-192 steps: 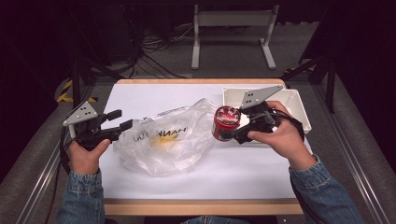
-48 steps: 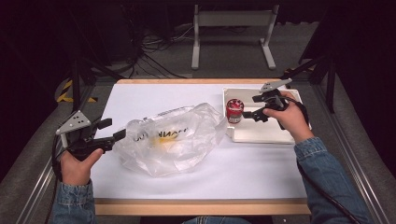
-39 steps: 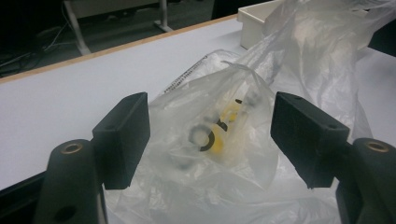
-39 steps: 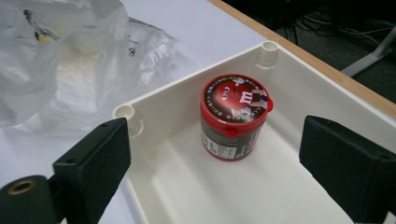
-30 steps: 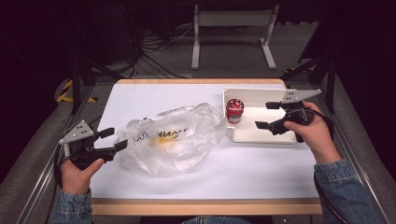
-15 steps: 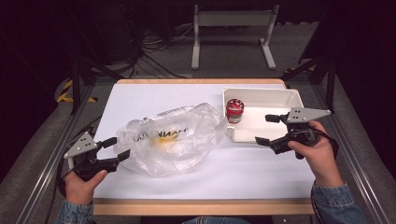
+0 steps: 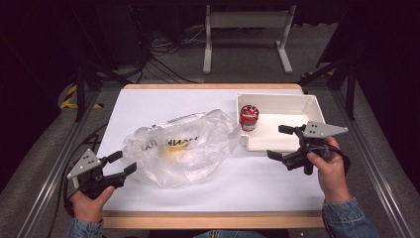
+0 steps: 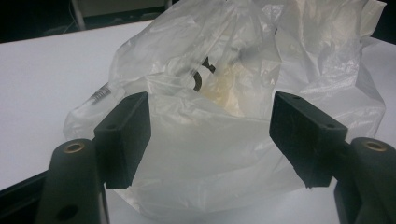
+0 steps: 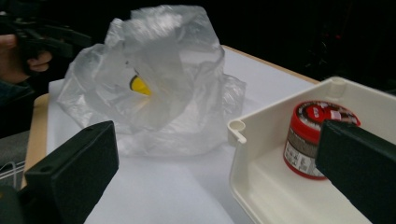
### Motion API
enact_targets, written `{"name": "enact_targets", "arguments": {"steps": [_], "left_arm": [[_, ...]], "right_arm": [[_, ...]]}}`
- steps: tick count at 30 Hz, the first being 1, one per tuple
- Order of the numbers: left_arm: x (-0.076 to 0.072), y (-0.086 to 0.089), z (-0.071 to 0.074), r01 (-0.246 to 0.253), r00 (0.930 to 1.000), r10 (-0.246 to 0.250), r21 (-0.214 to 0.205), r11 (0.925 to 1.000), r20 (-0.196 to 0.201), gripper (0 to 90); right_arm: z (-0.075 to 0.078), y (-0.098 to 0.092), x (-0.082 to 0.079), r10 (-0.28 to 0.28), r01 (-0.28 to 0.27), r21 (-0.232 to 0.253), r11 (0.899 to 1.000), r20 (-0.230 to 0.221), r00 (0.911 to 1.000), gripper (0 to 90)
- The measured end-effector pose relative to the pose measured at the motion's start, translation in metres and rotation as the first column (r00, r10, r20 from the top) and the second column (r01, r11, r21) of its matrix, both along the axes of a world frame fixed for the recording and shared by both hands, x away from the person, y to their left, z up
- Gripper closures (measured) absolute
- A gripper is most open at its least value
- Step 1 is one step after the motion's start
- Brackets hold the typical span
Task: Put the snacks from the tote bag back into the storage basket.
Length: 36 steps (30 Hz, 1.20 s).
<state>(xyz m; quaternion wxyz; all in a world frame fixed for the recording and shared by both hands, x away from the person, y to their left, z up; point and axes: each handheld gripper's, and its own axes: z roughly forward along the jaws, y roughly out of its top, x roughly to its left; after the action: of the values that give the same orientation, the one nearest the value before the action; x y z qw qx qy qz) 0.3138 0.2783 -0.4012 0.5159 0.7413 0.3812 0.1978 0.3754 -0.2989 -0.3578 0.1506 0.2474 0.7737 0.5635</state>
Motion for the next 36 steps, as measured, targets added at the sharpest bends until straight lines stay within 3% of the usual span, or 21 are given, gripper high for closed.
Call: {"name": "enact_targets", "arguments": {"steps": [4, 9, 13, 17, 22, 25, 28, 36], "left_arm": [[0.000, -0.001, -0.005, 0.019, 0.9998, -0.019, -0.007, 0.9998, -0.009, 29.8], [0.002, -0.001, -0.010, 0.034, 0.9994, -0.034, -0.008, 0.9994, -0.007, 29.5], [0.004, 0.000, -0.016, 0.031, 0.9995, -0.031, -0.006, 0.9995, -0.011, 29.4], [0.005, 0.001, -0.022, 0.038, 0.9993, -0.038, 0.021, 0.9990, -0.002, 28.3], [0.007, 0.001, -0.027, 0.043, 0.9990, -0.042, 0.044, 0.9981, -0.013, 27.6], [0.010, 0.000, -0.029, 0.050, 0.9984, -0.048, 0.056, 0.9972, -0.030, 27.5], [0.012, -0.002, -0.033, 0.056, 0.9975, -0.053, 0.070, 0.9960, -0.047, 27.4], [0.014, 0.000, -0.035, 0.058, 0.9971, -0.055, 0.055, 0.9968, -0.052, 27.1]], "right_arm": [[-0.017, 0.002, 0.002, -0.003, 0.003, -0.008, 1.000, -0.028, 0.9996, 0.0], [-0.032, 0.004, 0.002, 0.046, -0.046, -0.047, 0.998, 0.001, 0.9990, 0.0], [-0.044, 0.004, 0.005, 0.041, -0.041, -0.032, 0.999, -0.017, 0.9990, 0.0], [-0.056, 0.006, 0.005, 0.054, -0.058, -0.086, 0.995, -0.049, 0.9974, 0.0], [-0.066, 0.008, 0.005, 0.027, -0.035, -0.094, 0.995, -0.084, 0.9961, 0.0], [-0.072, 0.008, 0.007, 0.013, -0.028, -0.134, 0.991, -0.107, 0.9942, 0.0], [-0.076, 0.008, 0.008, -0.005, -0.014, -0.142, 0.990, -0.129, 0.9917, 0.0], [-0.082, 0.010, 0.009, -0.018, -0.010, -0.192, 0.981, -0.144, 0.9894, 0.0]]}}
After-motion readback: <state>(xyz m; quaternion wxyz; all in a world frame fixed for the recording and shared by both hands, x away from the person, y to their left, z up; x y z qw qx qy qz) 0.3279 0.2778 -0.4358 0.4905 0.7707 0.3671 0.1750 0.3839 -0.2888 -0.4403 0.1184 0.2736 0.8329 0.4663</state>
